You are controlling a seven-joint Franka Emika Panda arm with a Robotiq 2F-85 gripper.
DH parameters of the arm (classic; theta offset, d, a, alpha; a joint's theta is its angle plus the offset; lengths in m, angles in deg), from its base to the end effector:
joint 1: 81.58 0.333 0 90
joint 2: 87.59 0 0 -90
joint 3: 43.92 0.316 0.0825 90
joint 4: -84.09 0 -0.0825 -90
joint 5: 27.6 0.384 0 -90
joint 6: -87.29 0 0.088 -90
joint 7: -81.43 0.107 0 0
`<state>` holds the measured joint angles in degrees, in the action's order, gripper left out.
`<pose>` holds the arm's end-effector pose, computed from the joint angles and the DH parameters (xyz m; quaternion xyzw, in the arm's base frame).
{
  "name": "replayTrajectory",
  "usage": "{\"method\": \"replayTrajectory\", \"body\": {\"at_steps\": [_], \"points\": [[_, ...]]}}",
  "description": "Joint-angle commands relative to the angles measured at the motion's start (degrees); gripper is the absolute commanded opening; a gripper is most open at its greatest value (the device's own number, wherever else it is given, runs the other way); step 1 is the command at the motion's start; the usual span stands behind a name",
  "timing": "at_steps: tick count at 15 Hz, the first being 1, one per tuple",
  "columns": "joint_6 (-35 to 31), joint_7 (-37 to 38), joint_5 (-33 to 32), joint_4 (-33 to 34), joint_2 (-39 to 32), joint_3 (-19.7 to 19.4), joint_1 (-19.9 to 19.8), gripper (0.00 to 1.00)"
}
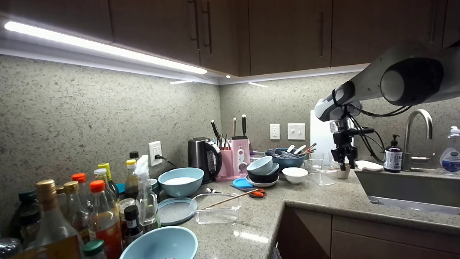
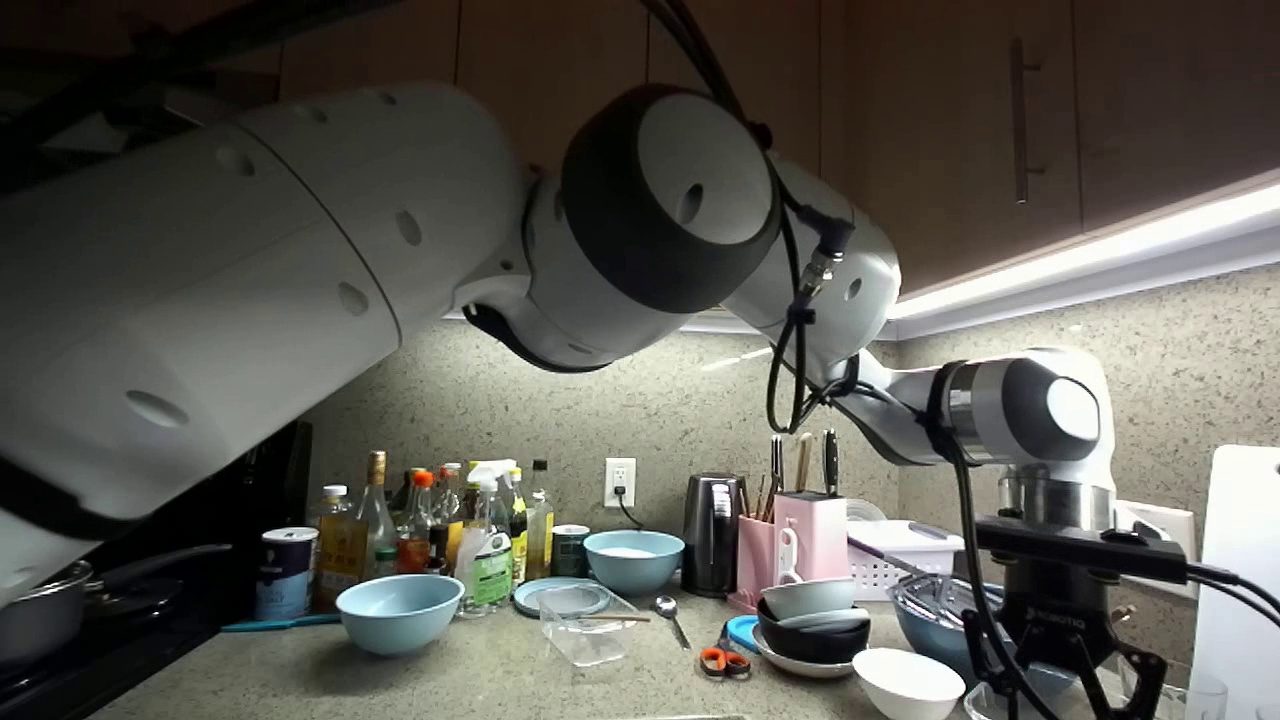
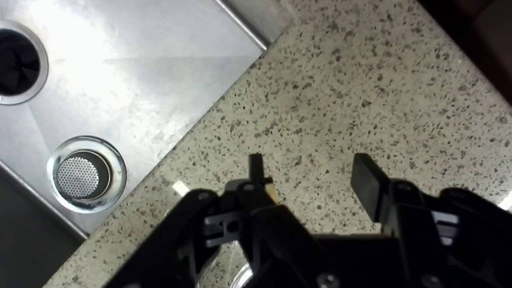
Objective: Stir in the clear bowl with the chopstick
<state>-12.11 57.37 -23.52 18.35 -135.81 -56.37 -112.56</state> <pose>0.5668 -0.4664 0.2843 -0.9801 0.1514 0.1259 0.0237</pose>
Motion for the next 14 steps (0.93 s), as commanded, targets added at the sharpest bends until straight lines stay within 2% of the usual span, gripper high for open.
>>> {"method": "replayTrajectory", "body": {"at_steps": [1,5,7,8,9,10,11,13,14], "points": [[4.94,1.14,0.81,4.78,-1.9,1.75,-2.7,0.29],[7.04,0.79,2.05,7.08,-2.78,1.7,-3.67,0.03],[7.23,0.6,2.4,7.76,-3.03,1.65,-3.9,0.0],[7.52,0.78,2.2,8.22,-3.24,1.47,-3.79,0.34],[6.91,0.97,1.7,8.18,-3.2,1.18,-3.53,0.31],[5.49,0.0,1.22,6.31,-2.45,1.16,-3.17,0.32],[5.47,0.0,1.21,6.44,-2.53,1.14,-3.17,0.12],[5.47,0.0,1.21,6.44,-2.62,1.15,-3.13,0.26],[5.32,-0.14,1.19,6.5,-2.73,1.18,-3.12,0.57]]}}
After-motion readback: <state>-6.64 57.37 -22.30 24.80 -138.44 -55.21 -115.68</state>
